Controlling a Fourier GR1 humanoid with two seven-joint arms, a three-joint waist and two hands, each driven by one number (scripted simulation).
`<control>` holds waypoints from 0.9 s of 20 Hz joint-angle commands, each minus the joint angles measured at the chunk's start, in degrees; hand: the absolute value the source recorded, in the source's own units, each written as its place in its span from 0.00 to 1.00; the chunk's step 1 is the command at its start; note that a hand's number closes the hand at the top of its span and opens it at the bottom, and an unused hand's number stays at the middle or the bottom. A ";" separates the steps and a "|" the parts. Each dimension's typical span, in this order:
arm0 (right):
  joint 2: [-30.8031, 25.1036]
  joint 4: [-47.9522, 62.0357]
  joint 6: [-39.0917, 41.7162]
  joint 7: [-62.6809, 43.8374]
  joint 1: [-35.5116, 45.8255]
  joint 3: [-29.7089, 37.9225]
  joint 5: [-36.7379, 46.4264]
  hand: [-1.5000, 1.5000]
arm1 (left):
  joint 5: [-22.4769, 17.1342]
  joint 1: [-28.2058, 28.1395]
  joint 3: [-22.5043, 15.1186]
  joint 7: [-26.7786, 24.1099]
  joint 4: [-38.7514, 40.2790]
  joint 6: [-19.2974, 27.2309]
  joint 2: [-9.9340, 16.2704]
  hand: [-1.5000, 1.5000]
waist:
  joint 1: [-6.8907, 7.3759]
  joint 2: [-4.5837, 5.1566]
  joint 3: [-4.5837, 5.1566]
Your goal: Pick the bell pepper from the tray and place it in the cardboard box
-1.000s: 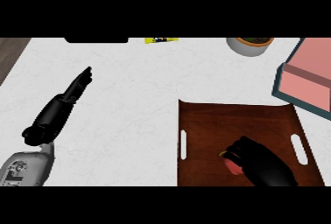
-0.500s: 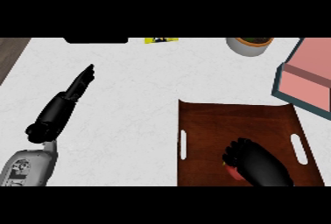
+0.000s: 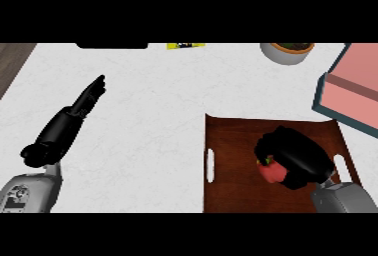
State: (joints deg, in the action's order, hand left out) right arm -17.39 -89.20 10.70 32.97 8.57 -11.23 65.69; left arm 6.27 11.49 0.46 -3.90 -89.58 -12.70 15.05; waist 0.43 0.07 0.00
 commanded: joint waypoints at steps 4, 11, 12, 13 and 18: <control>-4.41 -13.19 6.95 1.70 2.32 6.82 -6.35 1.00 | 0.86 1.46 -0.25 3.85 -1.60 0.29 -1.04 0.50 | -0.98 -0.29 0.02; 0.89 -17.36 14.03 -11.82 7.63 21.42 -17.87 1.00 | 1.38 -1.16 0.38 -0.46 -0.26 0.26 -0.96 0.50 | -1.00 -0.28 0.05; 2.32 -13.85 11.59 -12.93 8.08 23.87 -18.50 1.00 | 1.73 -0.18 0.07 0.44 -0.35 0.63 -1.25 0.50 | -0.83 -0.13 0.00; 1.85 -13.47 13.53 -15.13 10.46 26.27 -20.35 1.00 | 1.62 0.92 0.09 1.42 -0.36 0.22 -0.96 0.50 | -0.81 -0.14 0.01; -1.56 -4.25 14.04 -24.49 22.44 33.46 -21.12 1.00 | 1.58 2.35 0.04 1.91 1.07 0.10 -1.70 0.50 | 0.16 0.14 0.02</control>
State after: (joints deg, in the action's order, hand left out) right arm -16.95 -100.26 24.34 14.23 22.94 16.66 45.85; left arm 7.95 12.17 0.61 -3.23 -89.42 -12.49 13.90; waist -0.06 -0.03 0.03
